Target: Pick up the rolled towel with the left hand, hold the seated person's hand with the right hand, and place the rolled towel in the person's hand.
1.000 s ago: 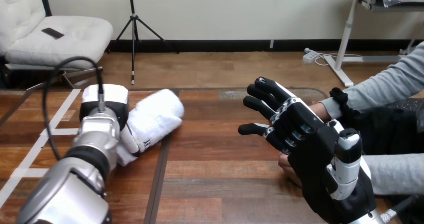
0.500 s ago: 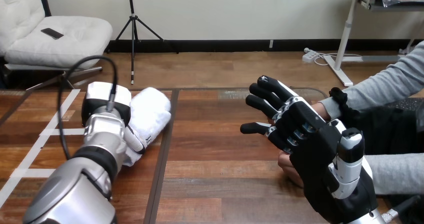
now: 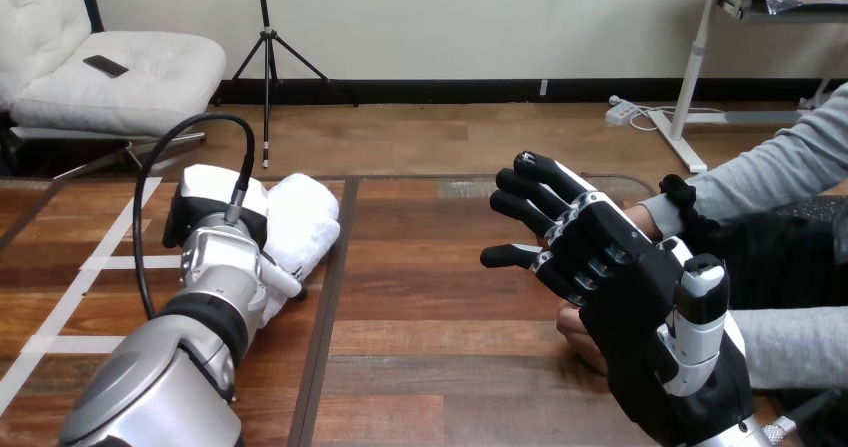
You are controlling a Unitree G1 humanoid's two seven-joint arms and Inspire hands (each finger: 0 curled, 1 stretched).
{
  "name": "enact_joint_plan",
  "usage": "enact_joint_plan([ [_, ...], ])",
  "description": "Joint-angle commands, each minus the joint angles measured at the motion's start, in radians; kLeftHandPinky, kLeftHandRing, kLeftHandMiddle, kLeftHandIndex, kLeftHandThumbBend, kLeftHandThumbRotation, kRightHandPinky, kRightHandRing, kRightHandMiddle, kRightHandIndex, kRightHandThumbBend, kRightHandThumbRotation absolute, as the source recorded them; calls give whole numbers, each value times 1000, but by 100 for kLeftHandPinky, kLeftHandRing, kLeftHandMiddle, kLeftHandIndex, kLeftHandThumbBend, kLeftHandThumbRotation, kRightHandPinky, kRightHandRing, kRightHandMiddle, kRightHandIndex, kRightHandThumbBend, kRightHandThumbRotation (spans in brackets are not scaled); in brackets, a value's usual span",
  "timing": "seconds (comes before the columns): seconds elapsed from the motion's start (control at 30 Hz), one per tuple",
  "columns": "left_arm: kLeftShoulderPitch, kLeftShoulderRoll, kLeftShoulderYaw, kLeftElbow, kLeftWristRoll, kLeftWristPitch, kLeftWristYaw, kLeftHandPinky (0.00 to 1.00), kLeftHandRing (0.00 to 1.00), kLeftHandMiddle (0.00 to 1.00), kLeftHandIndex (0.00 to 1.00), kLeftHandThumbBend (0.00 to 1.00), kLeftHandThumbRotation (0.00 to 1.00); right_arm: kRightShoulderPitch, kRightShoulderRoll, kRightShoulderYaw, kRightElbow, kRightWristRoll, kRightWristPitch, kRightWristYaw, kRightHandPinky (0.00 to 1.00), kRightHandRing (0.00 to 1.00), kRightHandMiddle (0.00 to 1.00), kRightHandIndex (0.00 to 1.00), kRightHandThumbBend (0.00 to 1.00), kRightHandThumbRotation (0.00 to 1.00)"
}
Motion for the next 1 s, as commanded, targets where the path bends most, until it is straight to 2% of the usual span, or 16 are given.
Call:
enact_joint_plan([
  [0.0,-60,-12,-4,1,1,19,2,57,72,79,80,95,83,-63,5,-10,-37,4,-28,-5,72,90,89,88,97,100],
  [0.33,-65,-17,-3,2,-4,23,-20,61,74,81,82,94,84,-65,5,-9,-38,-4,-29,-13,71,90,89,87,96,100],
  [0.53,-70,-18,17,-1,-27,20,-41,60,72,80,82,92,87,-66,3,-8,-39,3,-25,-11,71,90,89,88,95,100],
  [0.63,-75,-19,33,-3,-50,22,-54,59,73,81,83,91,88,-67,3,-9,-35,6,-29,-7,71,91,89,88,94,100],
  [0.8,-80,-24,117,-11,-138,38,-44,61,75,83,86,88,85,-71,4,-10,-27,5,-39,-3,71,91,90,88,92,100],
  [0.97,-87,-27,159,-14,-191,50,-54,63,76,85,88,87,82,-72,3,-11,-25,6,-40,-2,71,91,90,88,91,100],
])
